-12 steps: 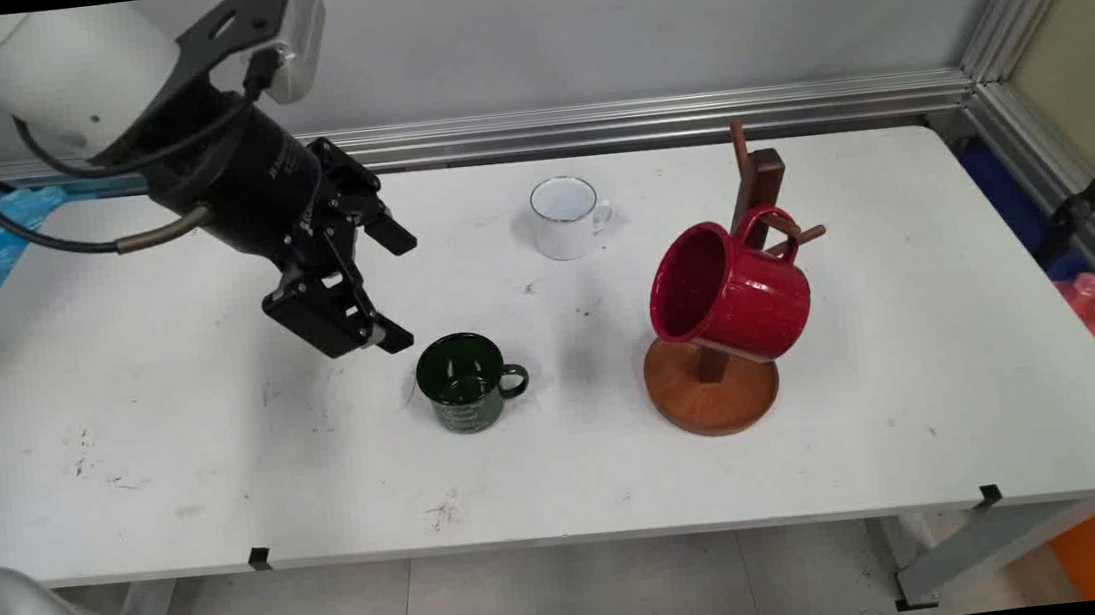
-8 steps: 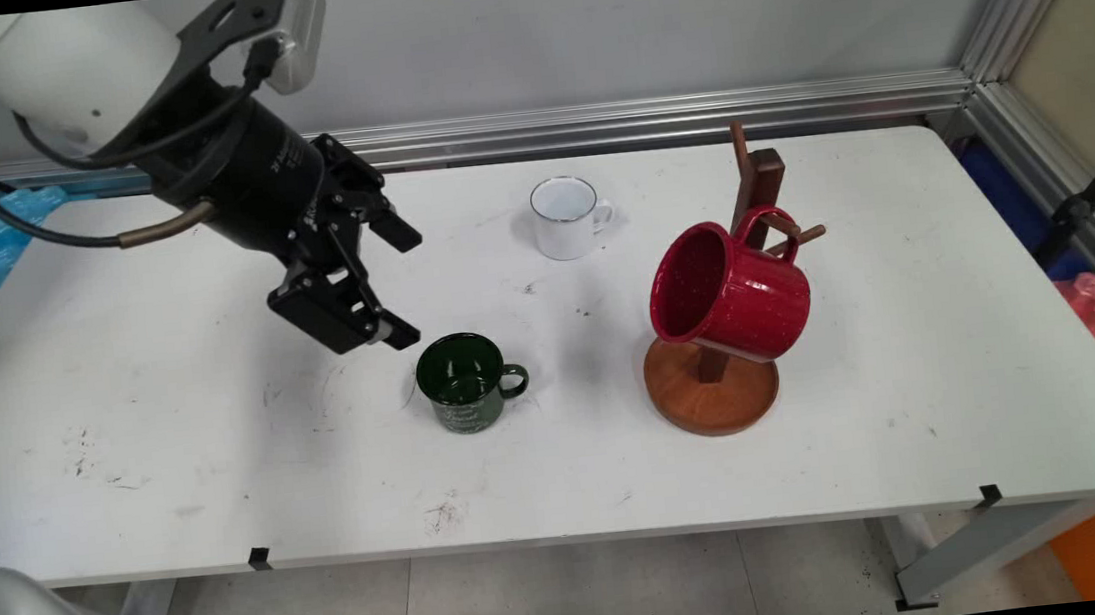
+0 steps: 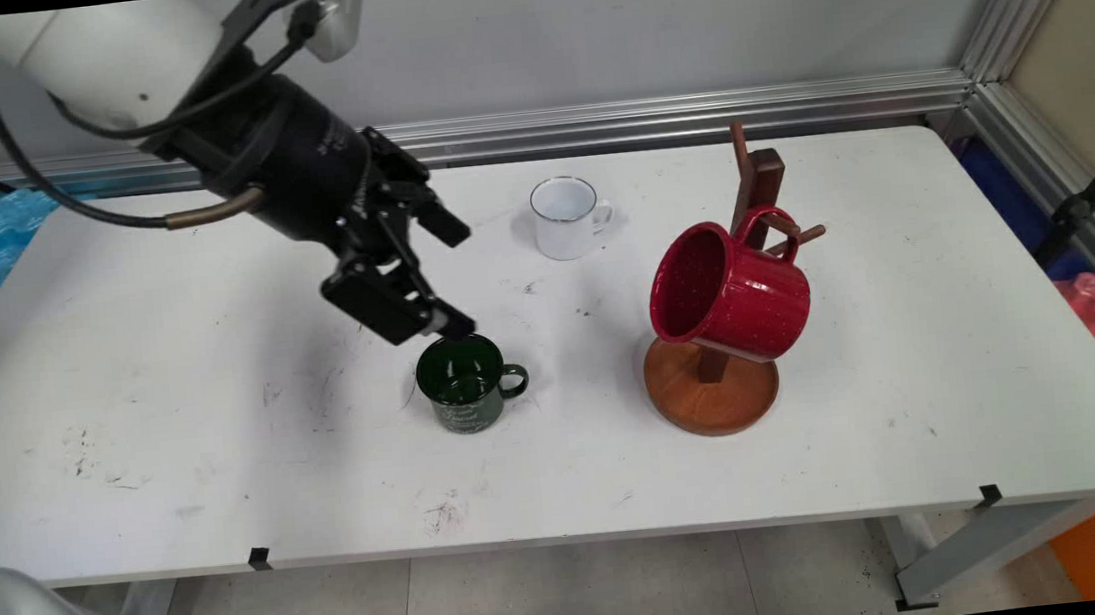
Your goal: Pick up the red mug from the rack, then place the picked object on the table
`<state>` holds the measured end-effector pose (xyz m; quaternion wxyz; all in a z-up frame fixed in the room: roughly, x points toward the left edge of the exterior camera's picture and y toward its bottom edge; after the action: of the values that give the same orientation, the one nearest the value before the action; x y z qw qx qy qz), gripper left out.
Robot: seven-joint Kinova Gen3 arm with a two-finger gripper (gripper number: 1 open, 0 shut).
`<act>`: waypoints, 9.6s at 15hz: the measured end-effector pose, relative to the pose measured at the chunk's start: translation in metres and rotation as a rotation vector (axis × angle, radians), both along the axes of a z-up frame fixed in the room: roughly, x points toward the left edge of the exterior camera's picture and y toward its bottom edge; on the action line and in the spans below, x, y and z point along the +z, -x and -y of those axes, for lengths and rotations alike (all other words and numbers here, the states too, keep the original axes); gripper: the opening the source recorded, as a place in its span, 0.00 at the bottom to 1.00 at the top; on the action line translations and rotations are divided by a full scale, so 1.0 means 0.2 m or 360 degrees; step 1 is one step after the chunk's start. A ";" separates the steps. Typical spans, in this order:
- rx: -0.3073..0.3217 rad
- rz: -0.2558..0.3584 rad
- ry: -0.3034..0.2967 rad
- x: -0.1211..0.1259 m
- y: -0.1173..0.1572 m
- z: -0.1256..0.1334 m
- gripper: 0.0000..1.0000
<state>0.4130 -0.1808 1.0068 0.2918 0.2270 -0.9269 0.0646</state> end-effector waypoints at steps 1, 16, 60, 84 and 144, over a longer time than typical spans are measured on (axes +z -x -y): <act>0.0000 -0.0026 -0.0004 0.00 0.02 0.01 1.00; 0.0141 -0.0383 -0.0068 -0.21 0.38 0.19 1.00; 0.0353 -0.0698 -0.0307 -0.50 0.72 0.32 0.00; 0.0143 -0.0590 -0.0341 -0.30 0.69 0.08 0.00; 0.0062 0.0821 -0.0271 -0.71 0.12 1.00 0.00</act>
<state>0.3892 -0.3802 0.8656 0.0246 0.2447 -0.9681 0.0478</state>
